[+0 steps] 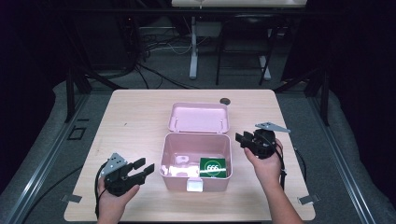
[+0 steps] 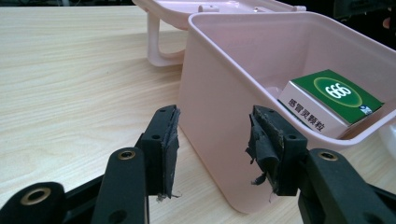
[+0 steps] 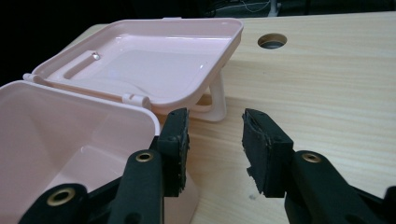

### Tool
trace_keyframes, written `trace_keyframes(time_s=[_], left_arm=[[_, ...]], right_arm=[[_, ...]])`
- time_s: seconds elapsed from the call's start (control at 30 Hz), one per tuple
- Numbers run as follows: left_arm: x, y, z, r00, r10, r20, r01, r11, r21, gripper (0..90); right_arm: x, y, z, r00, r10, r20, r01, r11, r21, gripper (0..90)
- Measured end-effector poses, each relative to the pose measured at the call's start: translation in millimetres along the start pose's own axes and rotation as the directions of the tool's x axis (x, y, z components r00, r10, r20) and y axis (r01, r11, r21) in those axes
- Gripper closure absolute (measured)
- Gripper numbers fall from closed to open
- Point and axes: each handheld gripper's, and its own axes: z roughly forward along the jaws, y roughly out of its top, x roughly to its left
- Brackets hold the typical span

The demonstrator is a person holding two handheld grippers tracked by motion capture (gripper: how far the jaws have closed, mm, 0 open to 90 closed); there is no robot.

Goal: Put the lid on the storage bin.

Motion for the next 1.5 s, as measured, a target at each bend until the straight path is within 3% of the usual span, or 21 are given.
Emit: trace_keyframes(time_s=[0.17, 0.27, 0.4, 0.47, 0.7, 0.87, 1.17, 1.5], left_arm=[[-3.8, 4.2, -0.4, 0.9997, 0.015, 0.017, -0.014, 0.9998, -0.01, 51.9], [-6.6, 7.3, -0.3, 0.9994, 0.02, 0.03, -0.02, 0.9998, -0.01, 51.9], [-9.1, 12.1, -0.5, 0.9988, 0.027, 0.041, -0.027, 0.9996, -0.004, 51.9], [-10.3, 15.5, 0.7, 0.9985, 0.027, 0.047, -0.026, 0.9996, -0.014, 52.4], [-14.1, 24.1, 4.0, 0.9972, 0.037, 0.065, -0.036, 0.9992, -0.018, 52.7], [-20.4, 30.7, 12.7, 0.995, 0.059, 0.08, -0.059, 0.9982, -0.011, 52.7], [-24.5, 27.4, 23.5, 0.9929, 0.079, 0.089, -0.083, 0.9959, 0.037, 55.4], [-24.3, 22.6, 26.4, 0.9923, 0.105, 0.066, -0.109, 0.9916, 0.069, 63.9]], right_arm=[[6.2, 17.4, -0.8, 0.9995, -0.012, -0.03, 0.012, 0.999, 0.029, 58.4], [9.2, 30.6, -0.6, 0.9973, 0.021, -0.071, -0.018, 0.999, 0.045, 58.2], [10.9, 40.1, 2.4, 0.9952, 0.041, -0.088, -0.035, 0.997, 0.068, 57.4], [13.1, 46.6, 5.4, 0.9955, 0.04, -0.085, -0.031, 0.995, 0.097, 57.5], [16.1, 55.2, 10.3, 0.9974, 0.02, -0.069, -0.012, 0.993, 0.113, 57.4], [9.8, 62.5, 15.8, 0.9966, 0.056, -0.06, -0.048, 0.991, 0.121, 57.5], [6.7, 73.5, 24.2, 0.9964, 0.074, -0.041, -0.067, 0.987, 0.146, 59.0], [11.3, 90.2, 40.0, 0.9986, 0.052, -0.006, -0.05, 0.983, 0.175, 60.3]])
